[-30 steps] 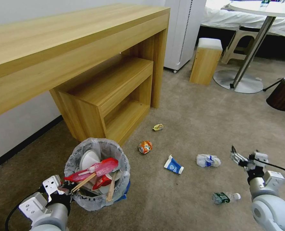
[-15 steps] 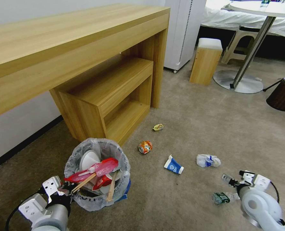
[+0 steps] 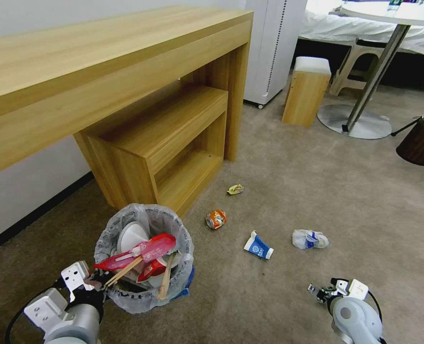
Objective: Pick up the trash bin and place the garbage on the floor into it.
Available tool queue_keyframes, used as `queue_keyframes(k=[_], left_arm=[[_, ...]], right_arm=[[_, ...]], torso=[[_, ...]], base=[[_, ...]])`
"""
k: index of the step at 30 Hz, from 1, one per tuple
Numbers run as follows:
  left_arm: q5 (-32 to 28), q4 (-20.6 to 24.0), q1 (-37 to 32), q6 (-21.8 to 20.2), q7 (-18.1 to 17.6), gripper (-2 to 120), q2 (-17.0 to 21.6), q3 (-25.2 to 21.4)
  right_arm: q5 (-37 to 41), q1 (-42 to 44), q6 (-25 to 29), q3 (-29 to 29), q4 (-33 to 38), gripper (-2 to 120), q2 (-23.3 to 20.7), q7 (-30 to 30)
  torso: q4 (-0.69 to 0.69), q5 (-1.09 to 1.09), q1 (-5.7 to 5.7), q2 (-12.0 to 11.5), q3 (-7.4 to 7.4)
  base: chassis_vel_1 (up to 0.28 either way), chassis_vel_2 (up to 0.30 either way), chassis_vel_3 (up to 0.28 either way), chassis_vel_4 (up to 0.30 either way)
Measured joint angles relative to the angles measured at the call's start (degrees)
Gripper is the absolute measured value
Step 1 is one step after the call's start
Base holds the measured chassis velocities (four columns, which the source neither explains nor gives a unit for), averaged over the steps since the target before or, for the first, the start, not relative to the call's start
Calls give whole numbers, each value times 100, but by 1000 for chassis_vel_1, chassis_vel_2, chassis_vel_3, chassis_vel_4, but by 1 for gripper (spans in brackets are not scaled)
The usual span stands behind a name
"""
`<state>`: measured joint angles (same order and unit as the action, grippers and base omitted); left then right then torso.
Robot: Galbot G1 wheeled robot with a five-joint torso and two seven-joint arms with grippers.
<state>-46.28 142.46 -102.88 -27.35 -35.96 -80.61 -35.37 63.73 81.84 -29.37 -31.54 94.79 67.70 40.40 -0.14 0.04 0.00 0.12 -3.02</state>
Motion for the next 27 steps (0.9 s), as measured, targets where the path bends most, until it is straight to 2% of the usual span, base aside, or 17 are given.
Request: queue_keyframes(k=[10, 27], left_arm=[[-29, -163, 63, -1, 22, 0, 36, 0], [-107, -254, 120, 13, 54, 0, 76, -73]], right_arm=[[-140, -453, 403, -30, -814, 100, 3, -340], [-222, -700, 572, -114, -933, 100, 4, -520]], torso=[[1, 1, 0, 0, 0], [0, 1, 0, 0, 0]], base=[[0, 0, 0, 0], [0, 0, 0, 0]])
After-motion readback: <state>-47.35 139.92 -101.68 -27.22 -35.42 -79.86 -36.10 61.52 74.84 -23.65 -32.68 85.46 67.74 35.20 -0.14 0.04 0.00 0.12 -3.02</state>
